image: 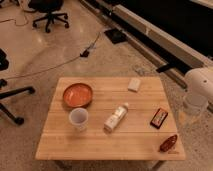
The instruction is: Place the eraser in the ceramic cup
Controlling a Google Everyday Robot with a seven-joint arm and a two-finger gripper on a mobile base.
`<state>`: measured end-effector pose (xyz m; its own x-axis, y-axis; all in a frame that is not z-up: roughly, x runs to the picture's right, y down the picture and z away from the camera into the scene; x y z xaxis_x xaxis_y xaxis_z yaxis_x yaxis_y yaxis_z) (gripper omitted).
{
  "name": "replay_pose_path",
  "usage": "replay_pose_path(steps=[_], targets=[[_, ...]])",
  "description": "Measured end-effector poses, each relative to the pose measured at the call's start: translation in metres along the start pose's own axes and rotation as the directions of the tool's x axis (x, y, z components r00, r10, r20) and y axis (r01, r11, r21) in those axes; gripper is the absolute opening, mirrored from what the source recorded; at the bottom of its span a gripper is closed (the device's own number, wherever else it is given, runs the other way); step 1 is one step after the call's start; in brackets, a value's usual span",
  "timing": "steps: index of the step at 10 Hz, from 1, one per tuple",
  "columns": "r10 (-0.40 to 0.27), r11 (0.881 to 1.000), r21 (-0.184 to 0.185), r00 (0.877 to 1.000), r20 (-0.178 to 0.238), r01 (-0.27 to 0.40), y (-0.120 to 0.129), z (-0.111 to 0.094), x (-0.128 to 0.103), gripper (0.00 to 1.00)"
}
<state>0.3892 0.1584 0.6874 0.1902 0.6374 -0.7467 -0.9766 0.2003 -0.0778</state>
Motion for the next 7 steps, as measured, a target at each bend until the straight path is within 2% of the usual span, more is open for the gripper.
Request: replay_pose_path(steps=[5, 6, 7], targets=[[-0.023, 1.0, 0.005, 1.0, -0.018, 0.023, 0.007, 0.01, 0.003, 0.4], [-0.028, 1.0, 0.005, 0.999, -0.022, 0.028, 0.009, 0.013, 0.004, 0.43], [-0.034, 0.999, 0.006, 0.999, -0.025, 0.034, 0.011, 0.015, 0.005, 0.54]])
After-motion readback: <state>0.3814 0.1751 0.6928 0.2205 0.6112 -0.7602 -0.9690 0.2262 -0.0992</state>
